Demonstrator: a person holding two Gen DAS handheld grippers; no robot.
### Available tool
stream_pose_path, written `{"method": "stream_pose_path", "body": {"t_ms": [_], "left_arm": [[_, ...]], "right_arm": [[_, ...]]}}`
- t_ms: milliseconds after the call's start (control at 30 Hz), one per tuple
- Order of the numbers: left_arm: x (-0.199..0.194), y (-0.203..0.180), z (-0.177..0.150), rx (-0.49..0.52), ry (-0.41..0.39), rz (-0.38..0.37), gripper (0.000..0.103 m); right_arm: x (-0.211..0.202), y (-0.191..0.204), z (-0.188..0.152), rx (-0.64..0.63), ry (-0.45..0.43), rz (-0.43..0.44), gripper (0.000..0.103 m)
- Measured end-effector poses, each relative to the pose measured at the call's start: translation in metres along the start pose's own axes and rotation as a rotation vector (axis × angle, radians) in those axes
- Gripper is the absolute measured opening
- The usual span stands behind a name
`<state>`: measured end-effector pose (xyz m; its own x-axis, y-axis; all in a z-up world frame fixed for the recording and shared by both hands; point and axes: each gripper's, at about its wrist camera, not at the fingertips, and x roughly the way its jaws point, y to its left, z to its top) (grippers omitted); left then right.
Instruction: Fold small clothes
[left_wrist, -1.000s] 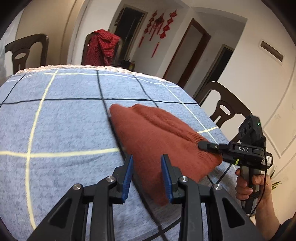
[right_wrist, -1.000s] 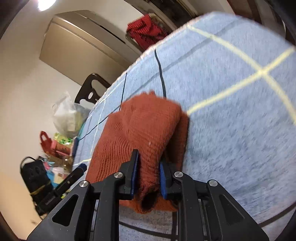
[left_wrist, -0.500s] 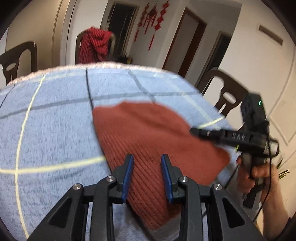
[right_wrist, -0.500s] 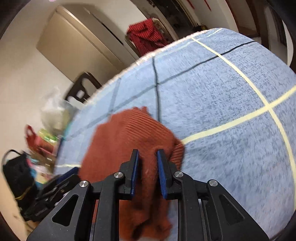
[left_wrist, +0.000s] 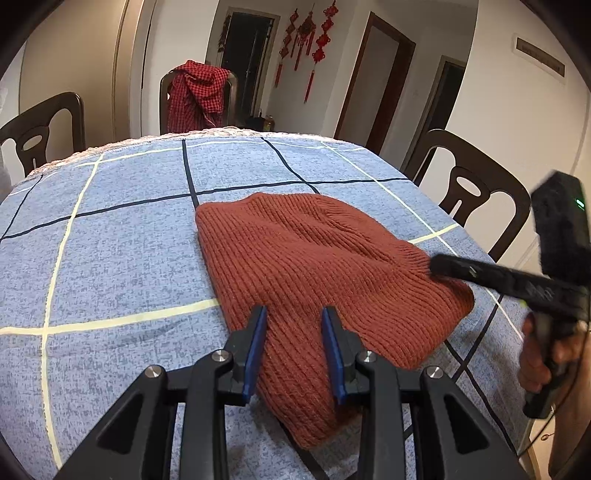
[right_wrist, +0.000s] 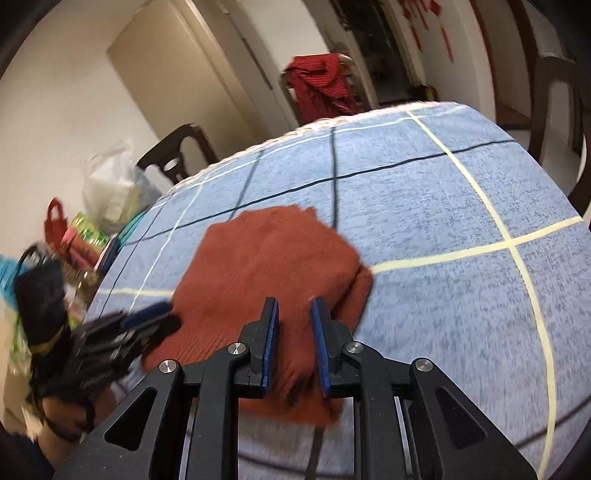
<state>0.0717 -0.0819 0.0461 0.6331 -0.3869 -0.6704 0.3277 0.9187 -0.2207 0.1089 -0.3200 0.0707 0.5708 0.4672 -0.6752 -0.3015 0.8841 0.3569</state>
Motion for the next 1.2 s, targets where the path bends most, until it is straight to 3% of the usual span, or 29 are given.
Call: {"method": "stream_pose_path", "body": {"t_ms": [200, 700, 1000, 1200], "left_arm": [[0.000, -0.002, -0.002, 0.004, -0.005, 0.006, 0.033], [-0.010, 0.005, -0.009, -0.031, -0.003, -0.003, 0.037], [-0.007, 0.000, 0.024, -0.006, -0.028, -0.003, 0.037], [0.025, 0.005, 0.036, -0.033, 0.021, 0.032, 0.037]], "right_arm": [[0.009, 0.001, -0.022, -0.053, 0.050, -0.059, 0.020], [-0.003, 0.000, -0.015, -0.026, 0.031, -0.075, 0.021], [-0.006, 0.011, 0.008, -0.041, -0.030, -0.066, 0.023], [0.016, 0.013, 0.024, -0.047, -0.013, -0.052, 0.022]]}}
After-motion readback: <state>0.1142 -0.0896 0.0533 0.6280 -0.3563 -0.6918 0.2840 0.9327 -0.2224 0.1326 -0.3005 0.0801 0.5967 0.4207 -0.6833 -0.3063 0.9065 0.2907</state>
